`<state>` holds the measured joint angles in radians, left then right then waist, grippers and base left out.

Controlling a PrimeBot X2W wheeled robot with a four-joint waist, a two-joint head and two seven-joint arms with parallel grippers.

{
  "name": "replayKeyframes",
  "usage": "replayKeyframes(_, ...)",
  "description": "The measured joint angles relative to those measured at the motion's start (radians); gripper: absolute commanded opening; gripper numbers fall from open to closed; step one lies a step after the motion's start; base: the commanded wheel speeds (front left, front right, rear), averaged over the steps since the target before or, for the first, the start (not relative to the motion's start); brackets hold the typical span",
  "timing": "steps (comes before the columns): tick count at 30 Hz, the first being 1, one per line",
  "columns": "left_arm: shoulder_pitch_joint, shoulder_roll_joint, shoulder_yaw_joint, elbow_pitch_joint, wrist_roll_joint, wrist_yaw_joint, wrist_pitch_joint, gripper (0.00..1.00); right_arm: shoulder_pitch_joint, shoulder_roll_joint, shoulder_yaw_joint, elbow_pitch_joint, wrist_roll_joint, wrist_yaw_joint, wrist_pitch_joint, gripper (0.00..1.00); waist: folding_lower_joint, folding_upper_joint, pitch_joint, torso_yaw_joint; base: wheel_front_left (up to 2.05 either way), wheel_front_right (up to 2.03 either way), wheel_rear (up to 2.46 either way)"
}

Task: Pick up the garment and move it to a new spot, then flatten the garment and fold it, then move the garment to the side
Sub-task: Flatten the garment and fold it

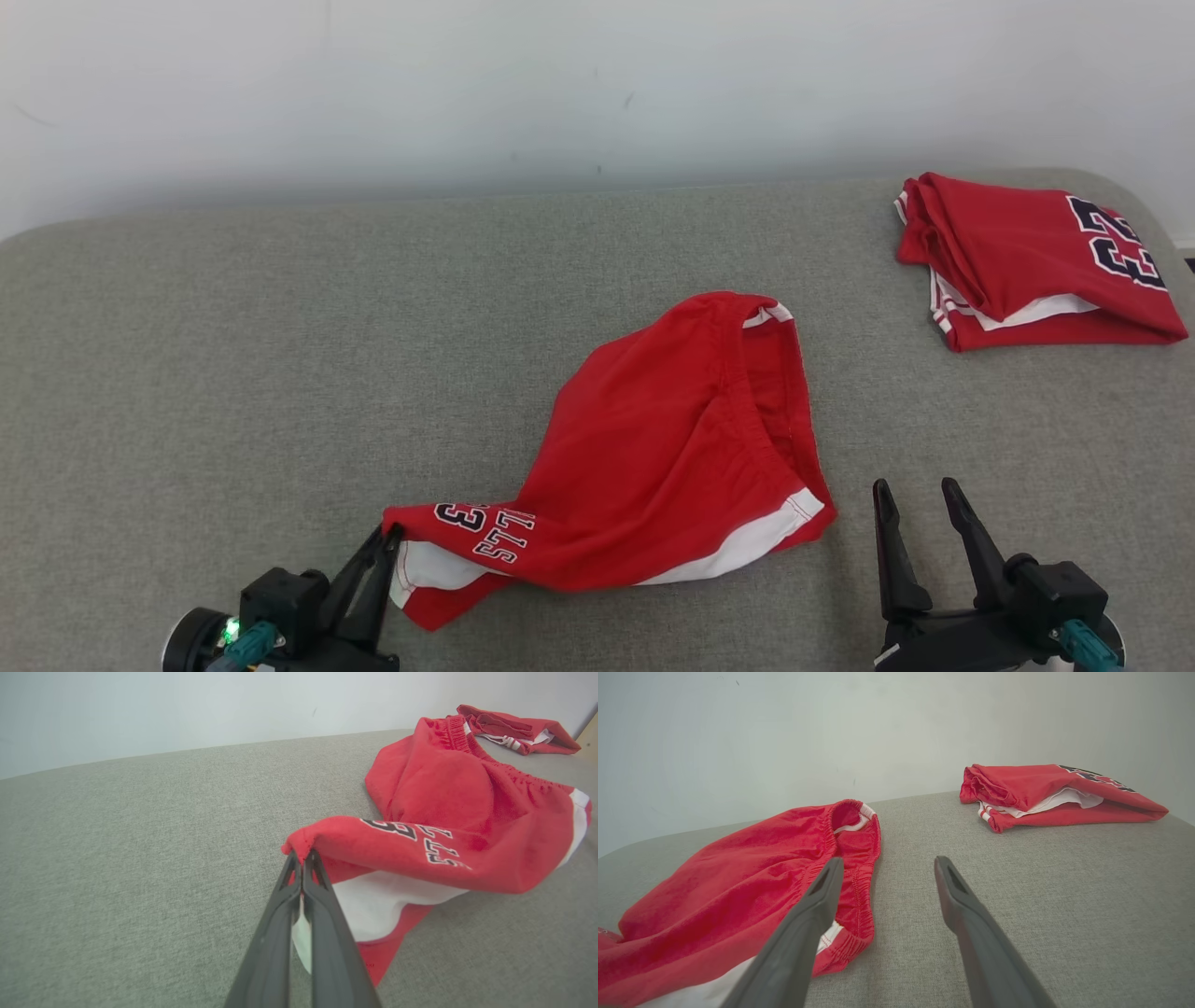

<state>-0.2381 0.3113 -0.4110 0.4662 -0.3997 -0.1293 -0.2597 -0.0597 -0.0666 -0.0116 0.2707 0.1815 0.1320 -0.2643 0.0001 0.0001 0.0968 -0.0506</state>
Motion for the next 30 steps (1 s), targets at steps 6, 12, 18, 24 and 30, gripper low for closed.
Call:
replayKeyframes(6,0.038,-0.028,0.039,-0.005,-0.008,0.0,0.0,1.0,0.013,0.001,0.003,0.009,0.001,0.0,0.0,1.0,-0.0001,0.0,-0.016,0.018,0.0,0.0,0.0)
replayKeyframes(12,0.122,-0.056,0.07,-0.037,-0.015,0.0,-0.001,1.0,0.024,-0.025,0.045,0.015,0.005,0.0,0.0,1.0,-0.0001,-0.0001,-0.036,0.046,0.0,0.0,0.0)
replayKeyframes(18,0.193,-0.066,0.046,-0.057,-0.015,-0.002,-0.002,1.0,0.039,-0.084,0.113,0.045,0.014,0.0,0.0,1.0,-0.0001,0.0,-0.047,0.066,0.0,0.0,0.0)
replayKeyframes(24,0.203,-0.068,0.018,-0.047,-0.019,-0.002,-0.002,1.0,0.018,-0.154,0.156,0.096,0.02,0.0,0.0,1.0,-0.0001,-0.0001,-0.043,0.073,0.0,0.0,0.0)
replayKeyframes(30,0.151,-0.06,-0.03,-0.006,-0.041,-0.002,-0.002,1.0,-0.072,-0.215,0.258,0.207,0.044,0.0,0.0,1.0,-0.0001,-0.0001,-0.029,0.075,0.0,0.0,0.0)
